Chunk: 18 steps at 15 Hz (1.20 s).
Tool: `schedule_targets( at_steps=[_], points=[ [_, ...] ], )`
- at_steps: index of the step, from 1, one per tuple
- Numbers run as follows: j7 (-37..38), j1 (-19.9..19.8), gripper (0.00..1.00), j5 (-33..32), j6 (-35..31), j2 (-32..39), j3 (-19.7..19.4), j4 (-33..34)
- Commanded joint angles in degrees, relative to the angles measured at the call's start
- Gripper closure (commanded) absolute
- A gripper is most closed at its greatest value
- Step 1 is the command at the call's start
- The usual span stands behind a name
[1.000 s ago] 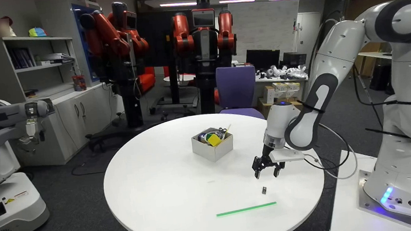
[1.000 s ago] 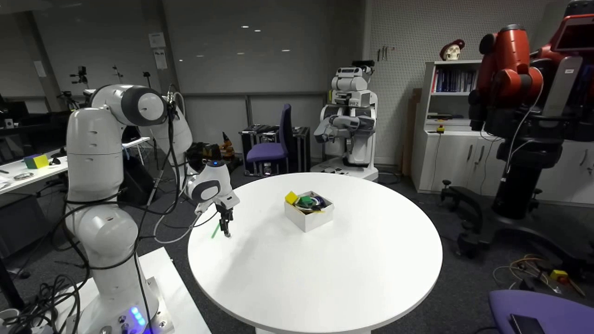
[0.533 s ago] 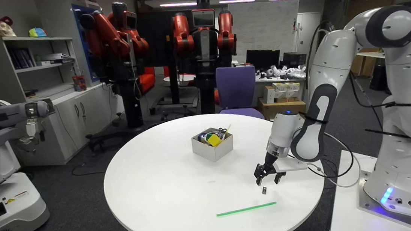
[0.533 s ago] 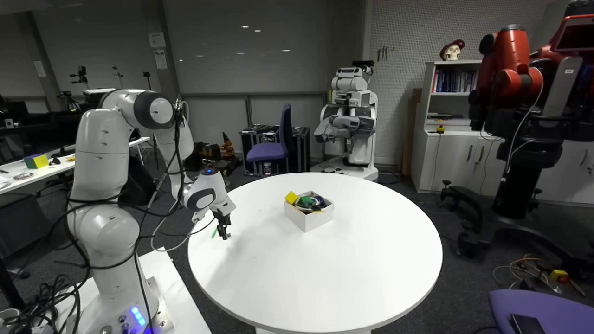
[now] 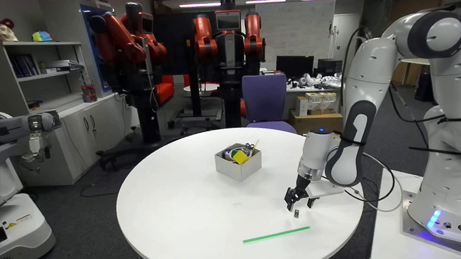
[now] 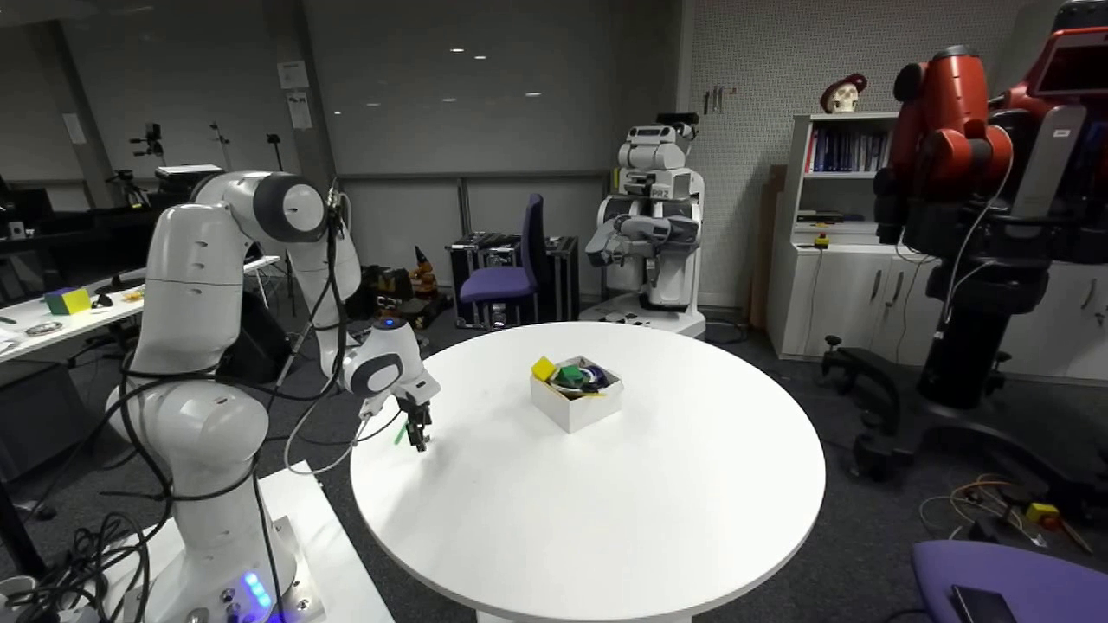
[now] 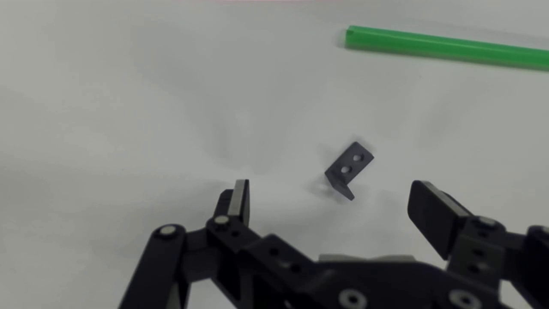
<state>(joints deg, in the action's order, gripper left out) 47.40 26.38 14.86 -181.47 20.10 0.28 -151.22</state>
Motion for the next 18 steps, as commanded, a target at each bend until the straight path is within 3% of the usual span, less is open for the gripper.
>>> schedule_targets(
  at_steps=[1, 9, 10, 11, 18],
  points=[
    [0.7, 4.7, 0.0, 0.9, -1.0, 1.4, -4.0, 1.1],
    [1.0, 10.3, 0.0, 1.2, -0.2, 3.6, -8.1, 3.1],
    [1.1, 10.7, 0.08, 1.3, 0.0, 3.8, -8.5, 3.2],
    [1.1, 11.2, 0.26, 1.3, 0.0, 3.8, -8.9, 3.3],
    [1.5, 13.3, 0.81, 1.5, 0.5, 3.7, -10.8, 3.8]
  ],
)
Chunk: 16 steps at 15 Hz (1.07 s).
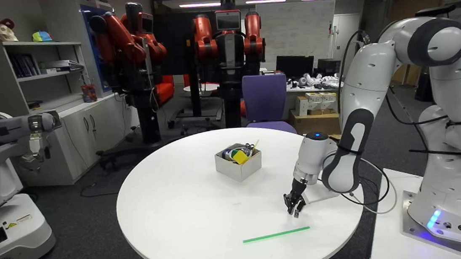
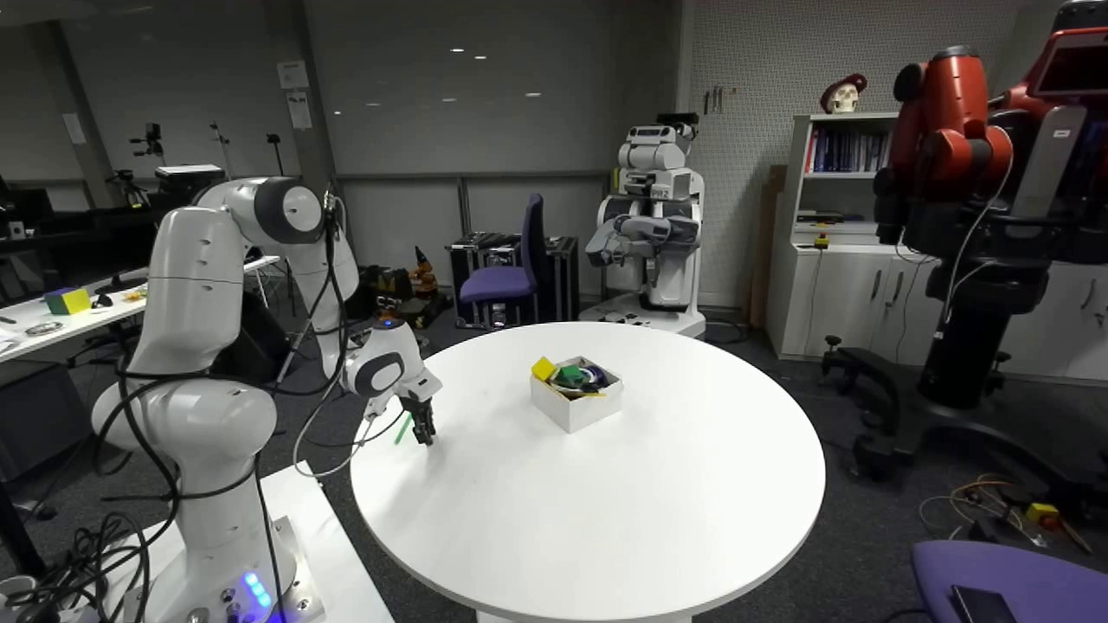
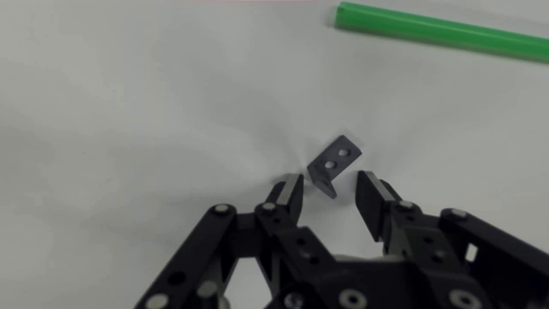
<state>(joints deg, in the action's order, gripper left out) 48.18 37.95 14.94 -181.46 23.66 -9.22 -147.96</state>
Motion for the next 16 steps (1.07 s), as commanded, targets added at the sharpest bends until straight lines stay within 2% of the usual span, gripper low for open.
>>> schedule_targets(
  at_steps=[1, 2, 3, 8, 16],
  points=[
    [0.8, 1.8, 0.87, 1.4, 0.7, 0.1, -1.2, 0.6],
    [1.1, 1.9, 0.96, 1.4, 0.7, 0.0, -1.3, 0.7],
    [1.2, 2.0, 0.99, 1.3, 0.6, -0.1, -1.3, 0.7],
    [1.8, 2.5, 0.99, 1.3, -0.1, -1.4, -2.3, 0.2],
    [5.5, 2.3, 0.99, 0.7, 0.2, -5.6, -6.8, 0.9]
  ],
)
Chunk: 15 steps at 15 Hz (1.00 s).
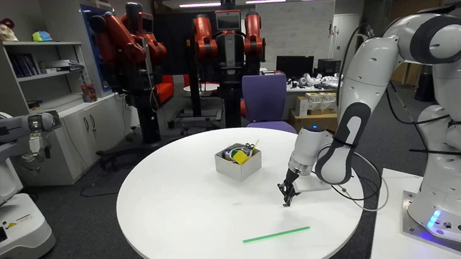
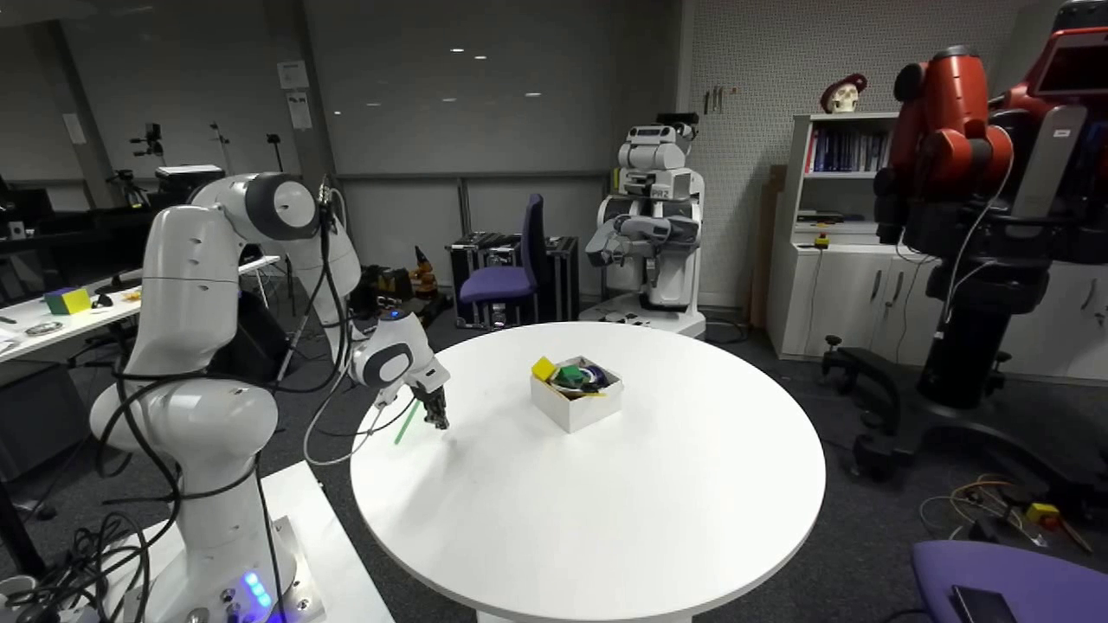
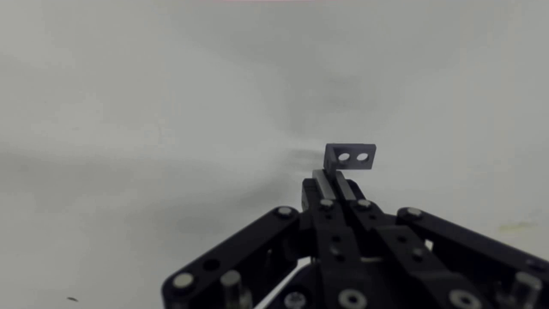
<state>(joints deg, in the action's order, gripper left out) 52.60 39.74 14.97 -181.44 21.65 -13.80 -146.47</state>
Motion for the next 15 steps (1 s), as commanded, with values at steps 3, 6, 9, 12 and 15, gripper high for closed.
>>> schedule_targets(
  at_steps=[3, 6, 9, 12, 15],
  points=[
    [2.6, 2.0, 0.99, 0.2, 0.5, -4.5, -6.6, 1.1],
    [3.6, 4.2, 0.99, -0.2, 0.9, -4.2, -11.9, 3.8],
    [4.8, 7.8, 0.99, -0.4, 1.4, -2.8, -18.3, 7.2],
    [6.0, 12.0, 0.99, -1.0, 2.6, -1.4, -25.4, 11.0],
    [6.9, 15.4, 0.99, -1.0, 4.1, 0.7, -31.5, 15.3]
  ],
)
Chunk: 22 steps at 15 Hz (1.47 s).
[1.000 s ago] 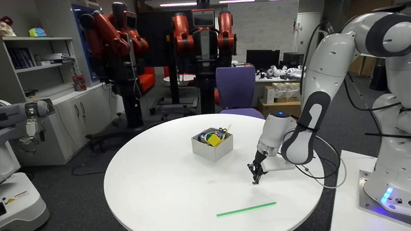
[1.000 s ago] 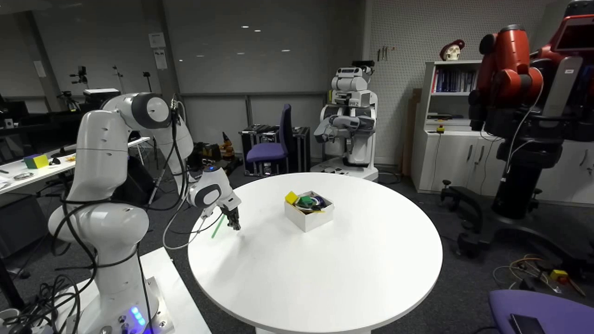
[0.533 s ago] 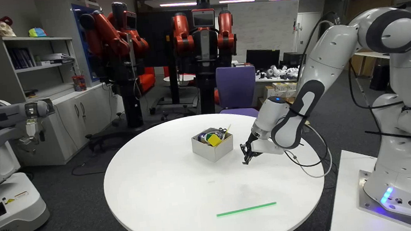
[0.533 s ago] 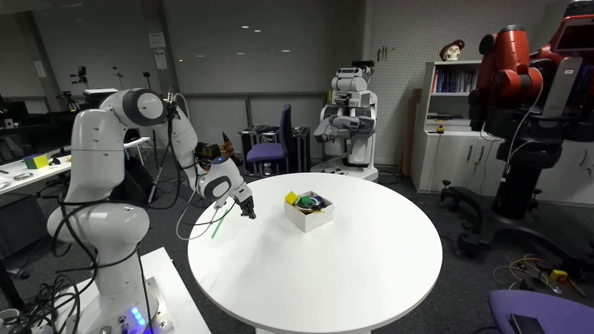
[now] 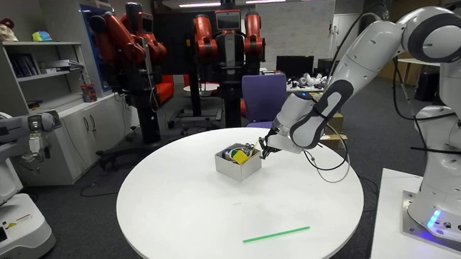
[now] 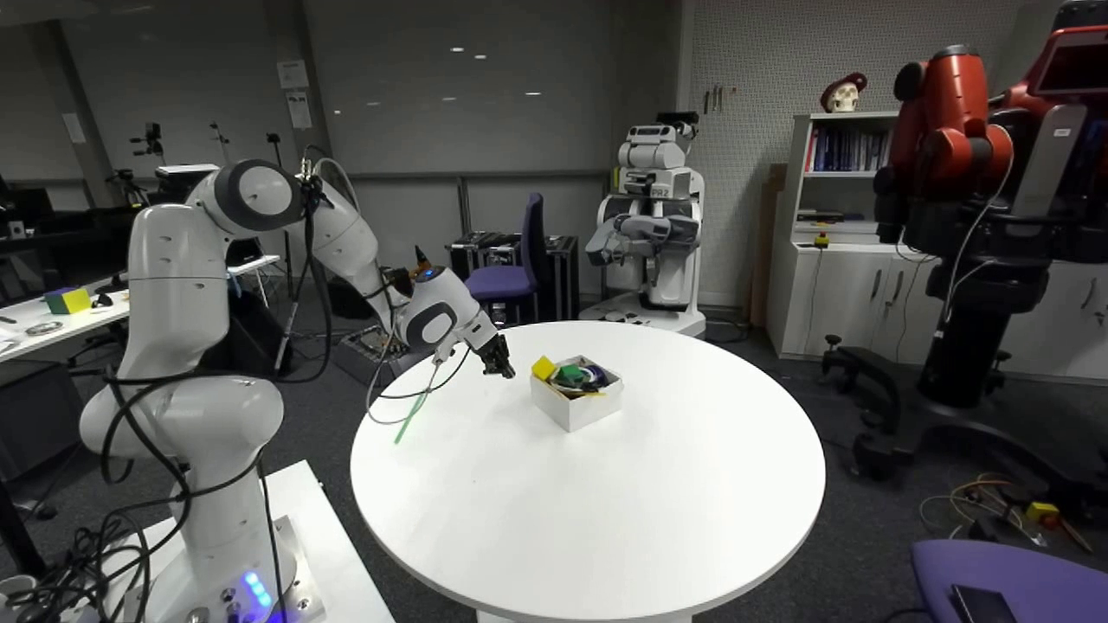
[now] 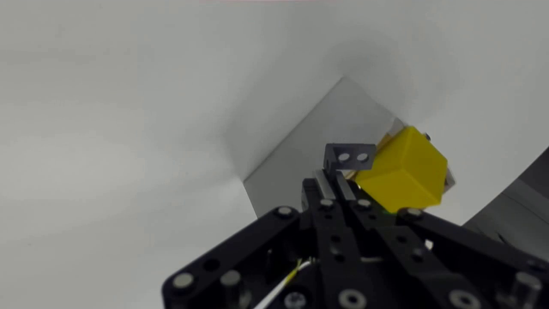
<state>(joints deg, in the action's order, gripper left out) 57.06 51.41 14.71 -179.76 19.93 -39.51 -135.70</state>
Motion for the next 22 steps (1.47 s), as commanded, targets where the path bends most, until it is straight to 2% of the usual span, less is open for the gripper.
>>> schedule_targets(
  at_steps=[1, 4, 9, 13, 17, 20, 22],
  points=[
    [2.9, 4.7, 0.99, -0.8, 2.5, 3.9, -7.7, 6.1],
    [4.1, 5.8, 0.99, -0.3, 3.9, 8.9, -10.7, 10.9],
    [6.8, 6.1, 0.99, 0.0, 6.2, 16.7, -13.2, 16.7],
    [9.5, 5.0, 0.99, -1.1, 7.0, 20.6, -13.9, 19.7],
    [10.6, 4.9, 0.92, -1.1, 7.8, 23.7, -14.6, 21.7],
    [11.3, 4.6, 0.93, -1.3, 8.8, 25.4, -14.7, 23.0],
    [11.7, 4.5, 0.86, -1.4, 8.9, 26.2, -14.7, 23.6]
  ],
)
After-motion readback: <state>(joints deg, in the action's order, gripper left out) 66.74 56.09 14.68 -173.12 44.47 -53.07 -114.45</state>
